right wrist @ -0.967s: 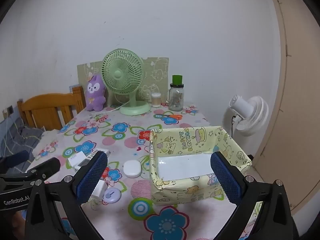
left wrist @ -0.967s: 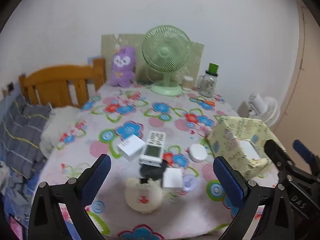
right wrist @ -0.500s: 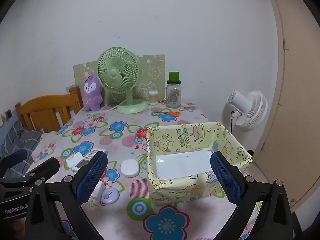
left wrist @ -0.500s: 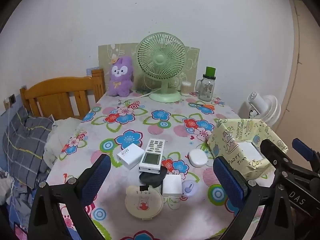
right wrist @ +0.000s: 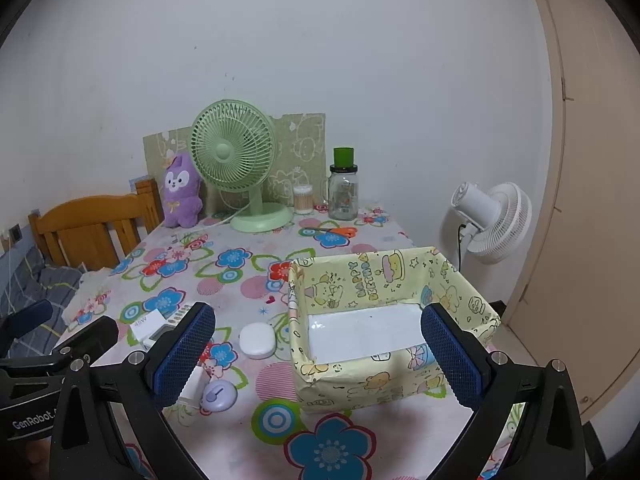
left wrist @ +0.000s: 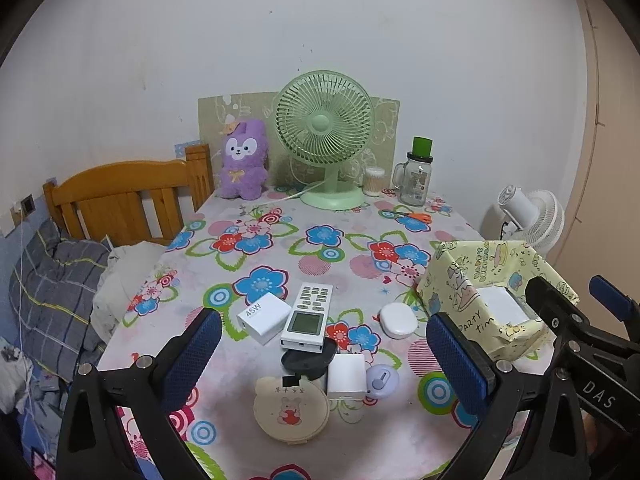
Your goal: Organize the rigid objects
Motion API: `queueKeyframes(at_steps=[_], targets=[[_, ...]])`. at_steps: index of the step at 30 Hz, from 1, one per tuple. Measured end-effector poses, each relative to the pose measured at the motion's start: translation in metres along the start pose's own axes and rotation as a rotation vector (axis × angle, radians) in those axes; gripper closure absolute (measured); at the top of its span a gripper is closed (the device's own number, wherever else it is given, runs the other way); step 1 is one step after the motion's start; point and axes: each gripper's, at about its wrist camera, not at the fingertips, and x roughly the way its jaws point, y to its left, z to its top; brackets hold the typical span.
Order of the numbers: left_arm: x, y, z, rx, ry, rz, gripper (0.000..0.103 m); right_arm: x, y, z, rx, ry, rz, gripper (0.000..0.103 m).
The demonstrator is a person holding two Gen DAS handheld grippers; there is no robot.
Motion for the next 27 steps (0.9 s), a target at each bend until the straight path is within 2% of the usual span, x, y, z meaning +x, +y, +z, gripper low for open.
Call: queueKeyframes(at_steps=[27], targets=[[-0.0019, -0.0023, 0.0008, 0.026, -0.022, 0.02, 0.0, -0.0001, -0.0005, 0.001, 0.019, 0.003, -0.017, 0.0]])
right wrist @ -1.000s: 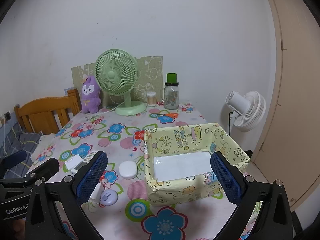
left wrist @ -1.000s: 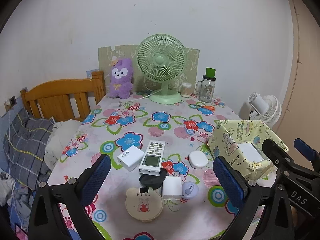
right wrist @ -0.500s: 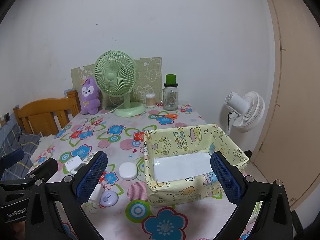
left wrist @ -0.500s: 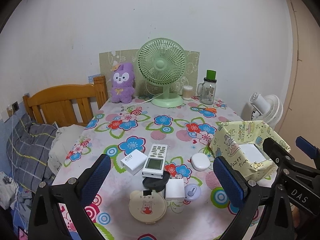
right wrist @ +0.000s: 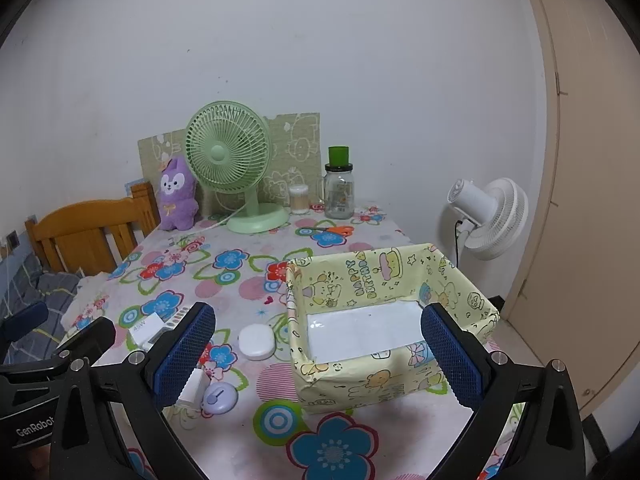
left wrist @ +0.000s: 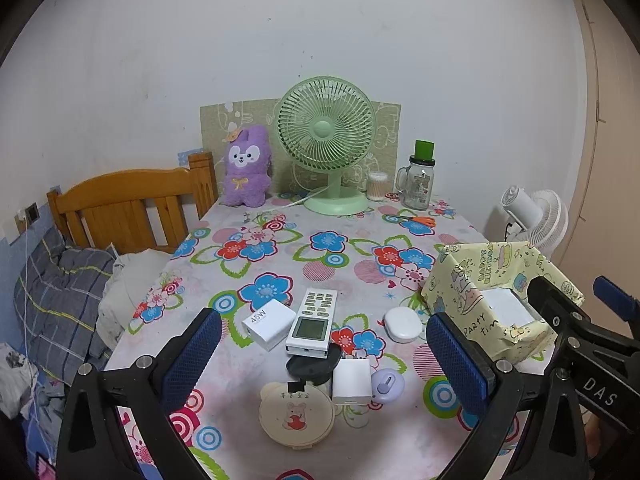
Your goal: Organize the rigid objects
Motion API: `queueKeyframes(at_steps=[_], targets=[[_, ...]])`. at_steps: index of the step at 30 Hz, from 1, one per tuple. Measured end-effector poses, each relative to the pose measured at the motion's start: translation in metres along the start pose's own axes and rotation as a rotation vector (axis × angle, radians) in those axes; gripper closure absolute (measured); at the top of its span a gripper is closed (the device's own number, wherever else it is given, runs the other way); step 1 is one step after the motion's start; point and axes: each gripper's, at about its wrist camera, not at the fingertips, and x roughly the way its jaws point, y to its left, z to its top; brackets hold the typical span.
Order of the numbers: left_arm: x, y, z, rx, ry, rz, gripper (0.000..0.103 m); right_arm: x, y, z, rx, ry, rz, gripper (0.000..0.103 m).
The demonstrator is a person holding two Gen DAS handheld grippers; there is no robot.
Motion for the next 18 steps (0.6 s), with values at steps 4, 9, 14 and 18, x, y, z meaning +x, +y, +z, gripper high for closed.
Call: queueKeyframes(at_steps=[4, 9, 14, 18], targets=[[0.0006, -0.001, -0.0004, -0.002, 0.0, -0.007, 0.0, 0.0003, 0.0009, 0.0002, 0.0, 0.001, -0.001, 0.0], [0.0011, -0.0011, 0.0001, -0.004, 0.001, -0.009, 0.0, 0.0007, -0.0002, 0.0007, -0.001, 0.001, 0.0, 0.0], [0.0013, 0.0009, -0.0014, -0.014, 0.001, -0.021, 0.0, 0.0001, 0.0016, 0.0007, 0.007, 0.007, 0.005, 0.0], [0.002, 0.0013, -0.0017, -0.015, 0.007, -0.021, 0.0, -0.0004, 0.0032, -0.0007, 0.002, 0.002, -0.005, 0.0]])
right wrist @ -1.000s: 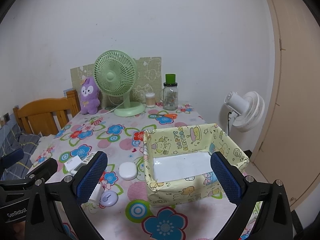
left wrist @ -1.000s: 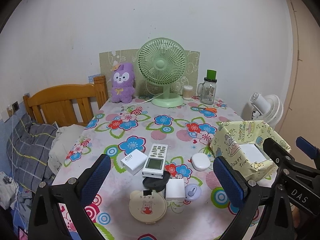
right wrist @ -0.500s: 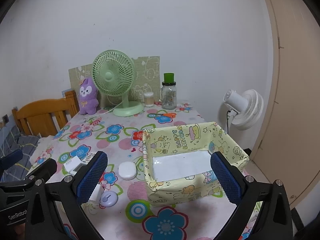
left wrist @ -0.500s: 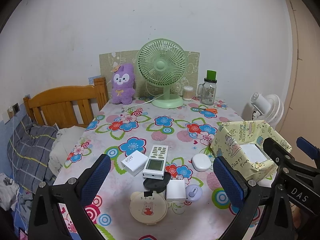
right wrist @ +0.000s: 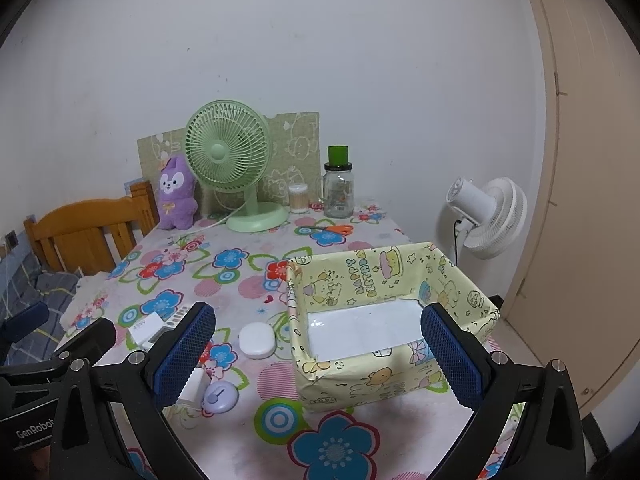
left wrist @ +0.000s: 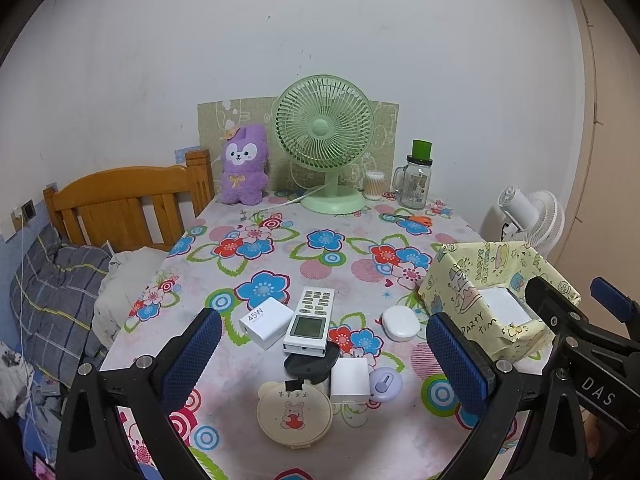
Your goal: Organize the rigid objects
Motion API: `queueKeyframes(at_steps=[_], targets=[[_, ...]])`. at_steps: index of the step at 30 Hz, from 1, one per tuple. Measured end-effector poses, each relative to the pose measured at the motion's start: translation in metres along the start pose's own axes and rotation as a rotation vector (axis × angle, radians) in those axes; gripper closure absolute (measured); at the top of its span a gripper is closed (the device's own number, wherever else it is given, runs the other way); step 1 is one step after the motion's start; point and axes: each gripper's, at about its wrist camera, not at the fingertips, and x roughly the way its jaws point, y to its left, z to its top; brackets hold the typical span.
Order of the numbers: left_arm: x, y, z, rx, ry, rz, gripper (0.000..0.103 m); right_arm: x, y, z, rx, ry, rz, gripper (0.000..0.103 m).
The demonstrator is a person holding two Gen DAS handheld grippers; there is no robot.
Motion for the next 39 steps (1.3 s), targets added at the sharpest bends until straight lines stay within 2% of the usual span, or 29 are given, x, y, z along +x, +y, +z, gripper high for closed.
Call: queueKeyframes(at_steps=[10, 33, 39], targets=[[0.0, 0.003, 0.0, -0.001, 0.003, -0.025, 0.0, 0.001, 0.0, 0.001, 0.003, -0.001, -0.011, 0.0], [0.012, 0.02, -0.007, -0.026, 0.058, -0.013, 0.0, 0.008, 0.011, -0.002, 0.003, 0.008, -0.008, 0.0], [0.013, 0.023, -0.009, -0.021, 0.052, -0.023, 0.0, 0.014, 0.017, -0.003, 0.005, 0.013, 0.001, 0.0]])
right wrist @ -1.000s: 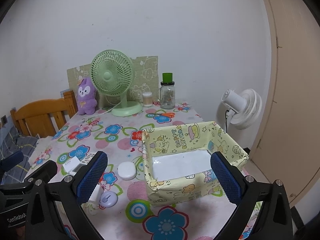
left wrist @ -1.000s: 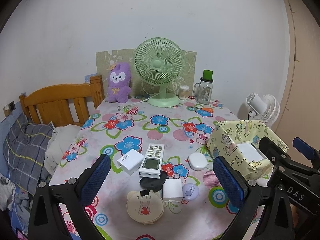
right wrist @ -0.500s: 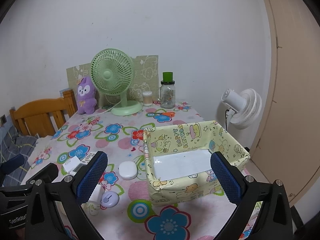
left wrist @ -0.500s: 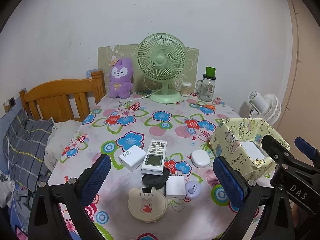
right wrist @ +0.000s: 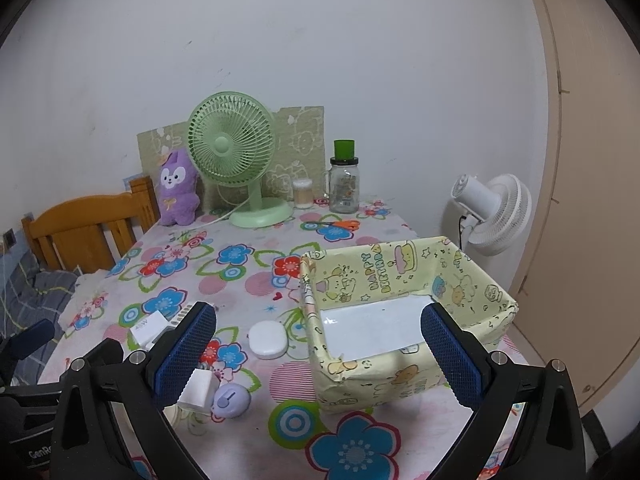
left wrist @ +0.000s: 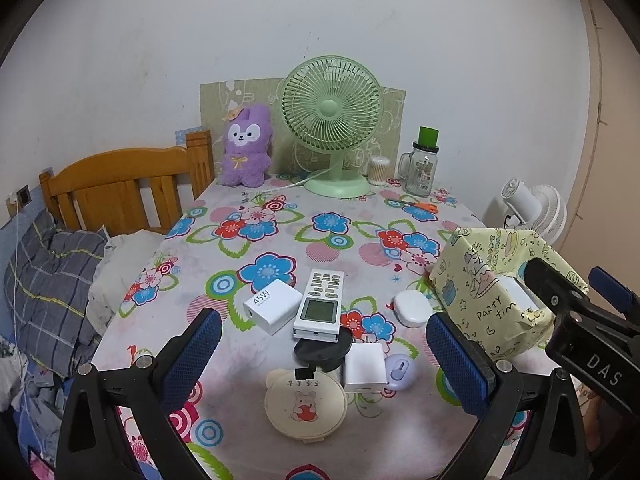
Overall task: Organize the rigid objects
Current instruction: 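Lower the right gripper onto the white cube charger and close it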
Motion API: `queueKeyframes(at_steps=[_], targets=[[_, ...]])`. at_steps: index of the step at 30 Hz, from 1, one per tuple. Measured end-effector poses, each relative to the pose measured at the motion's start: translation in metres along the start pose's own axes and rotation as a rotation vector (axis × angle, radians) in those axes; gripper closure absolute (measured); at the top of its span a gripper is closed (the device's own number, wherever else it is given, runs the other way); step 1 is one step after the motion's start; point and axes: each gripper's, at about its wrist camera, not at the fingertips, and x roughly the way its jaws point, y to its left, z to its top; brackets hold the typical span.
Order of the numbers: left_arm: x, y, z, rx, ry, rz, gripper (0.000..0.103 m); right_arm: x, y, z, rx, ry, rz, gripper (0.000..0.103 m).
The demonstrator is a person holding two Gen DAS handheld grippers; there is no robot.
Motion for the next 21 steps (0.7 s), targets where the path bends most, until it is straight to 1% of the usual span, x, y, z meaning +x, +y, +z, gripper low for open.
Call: queueKeyframes(at_steps=[10, 17, 21], targets=[[0.02, 0.003, -0.011, 0.028, 0.057, -0.007, 0.0, 0.011, 0.026, -0.009, -0.049, 0.03, 0.032, 0.008], [0.031, 0.012, -0.022, 0.018, 0.088, -0.007, 0.0, 0.022, 0.038, -0.018, -0.038, 0.069, 0.058, 0.01], [0.041, 0.017, -0.031, 0.013, 0.124, -0.011, 0.0, 0.028, 0.045, -0.027, -0.038, 0.094, 0.073, 0.01]])
